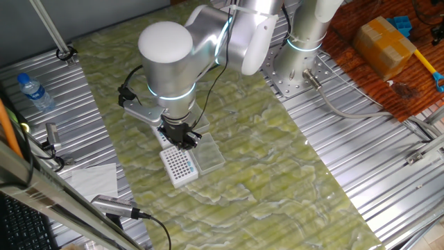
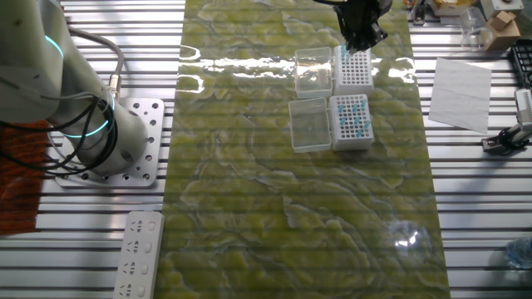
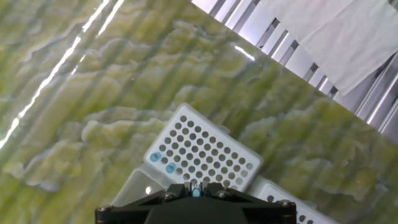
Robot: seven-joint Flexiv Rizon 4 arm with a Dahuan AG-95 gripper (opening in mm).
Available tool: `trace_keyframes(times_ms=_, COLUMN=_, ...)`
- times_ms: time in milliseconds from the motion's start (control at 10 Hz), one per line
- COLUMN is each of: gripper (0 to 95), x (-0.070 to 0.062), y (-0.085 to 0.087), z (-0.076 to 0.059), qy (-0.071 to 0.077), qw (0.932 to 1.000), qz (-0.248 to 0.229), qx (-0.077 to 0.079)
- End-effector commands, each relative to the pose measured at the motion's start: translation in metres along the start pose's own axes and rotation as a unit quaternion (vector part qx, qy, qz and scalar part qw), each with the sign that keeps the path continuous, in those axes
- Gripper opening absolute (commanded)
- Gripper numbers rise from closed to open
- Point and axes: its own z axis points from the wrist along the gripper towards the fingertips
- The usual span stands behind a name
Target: Transfer all medium pipette tips from one holder to another
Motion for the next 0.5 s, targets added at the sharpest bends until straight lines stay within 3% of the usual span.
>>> trace_keyframes(times_ms=100, gripper=0.0, x=-0.0012, y=0.0019, z=0.0026, qy=0.000, qw=1.0000, qz=0.003, qx=0.002)
trace_keyframes(times_ms=500, gripper=0.0, x=0.0020, y=0.0035, z=0.0059, qy=-0.005, qw=1.0000, qz=0.001, qx=0.004)
